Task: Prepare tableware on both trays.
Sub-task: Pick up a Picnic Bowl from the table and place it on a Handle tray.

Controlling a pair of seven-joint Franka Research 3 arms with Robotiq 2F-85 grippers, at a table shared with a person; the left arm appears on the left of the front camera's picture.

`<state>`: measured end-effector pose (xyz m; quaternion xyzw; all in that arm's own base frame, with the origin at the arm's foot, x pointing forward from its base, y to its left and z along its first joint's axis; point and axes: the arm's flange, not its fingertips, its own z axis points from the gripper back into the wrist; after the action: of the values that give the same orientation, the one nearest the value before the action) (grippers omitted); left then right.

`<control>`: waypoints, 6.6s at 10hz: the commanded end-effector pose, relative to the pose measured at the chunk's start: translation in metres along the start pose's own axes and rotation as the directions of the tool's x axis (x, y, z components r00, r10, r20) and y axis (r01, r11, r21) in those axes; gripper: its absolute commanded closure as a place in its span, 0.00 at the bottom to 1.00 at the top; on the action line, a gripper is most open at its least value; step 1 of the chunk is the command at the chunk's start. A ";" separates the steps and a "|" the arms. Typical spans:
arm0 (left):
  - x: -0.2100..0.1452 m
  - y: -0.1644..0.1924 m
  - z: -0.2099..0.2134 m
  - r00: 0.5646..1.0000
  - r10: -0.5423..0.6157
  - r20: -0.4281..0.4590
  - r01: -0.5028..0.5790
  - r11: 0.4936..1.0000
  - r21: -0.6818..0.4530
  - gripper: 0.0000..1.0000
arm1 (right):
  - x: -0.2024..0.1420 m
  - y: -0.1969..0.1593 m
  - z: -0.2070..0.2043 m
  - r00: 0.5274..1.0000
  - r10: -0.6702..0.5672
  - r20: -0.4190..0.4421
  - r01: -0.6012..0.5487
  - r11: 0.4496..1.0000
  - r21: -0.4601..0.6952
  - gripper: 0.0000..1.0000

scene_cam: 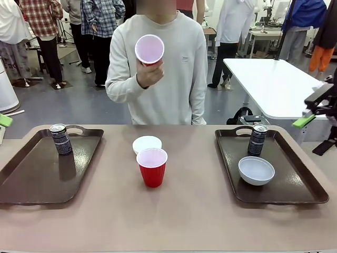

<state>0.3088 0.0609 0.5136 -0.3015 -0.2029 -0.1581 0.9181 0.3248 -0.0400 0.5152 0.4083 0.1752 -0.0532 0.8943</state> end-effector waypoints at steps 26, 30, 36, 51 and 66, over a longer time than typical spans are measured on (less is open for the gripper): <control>0.009 -0.091 -0.098 0.963 -0.145 -0.225 0.227 0.890 0.396 0.00 | -0.026 -0.119 0.012 0.890 0.383 0.248 -0.435 0.876 0.209 0.12; 0.026 -0.095 -0.201 0.976 -0.183 -0.117 0.216 0.867 0.449 0.00 | -0.026 -0.119 0.012 0.890 0.383 0.248 -0.435 0.876 0.209 0.12; 0.052 -0.113 -0.147 0.963 -0.172 -0.206 0.246 0.871 0.424 0.00 | -0.026 -0.119 0.012 0.890 0.383 0.248 -0.435 0.876 0.209 0.12; 0.069 -0.117 -0.257 0.884 -0.088 -0.460 0.339 0.798 0.499 0.00 | -0.026 -0.119 0.012 0.890 0.383 0.248 -0.435 0.876 0.209 0.12; 0.076 -0.132 -0.263 0.877 -0.124 -0.465 0.356 0.817 0.453 0.00 | -0.026 -0.119 0.012 0.890 0.383 0.248 -0.435 0.876 0.209 0.12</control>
<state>0.3781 -0.2034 0.4246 0.0227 -0.0705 -0.2868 0.9551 0.2763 -0.1305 0.4456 0.5387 -0.0182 0.0815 0.8383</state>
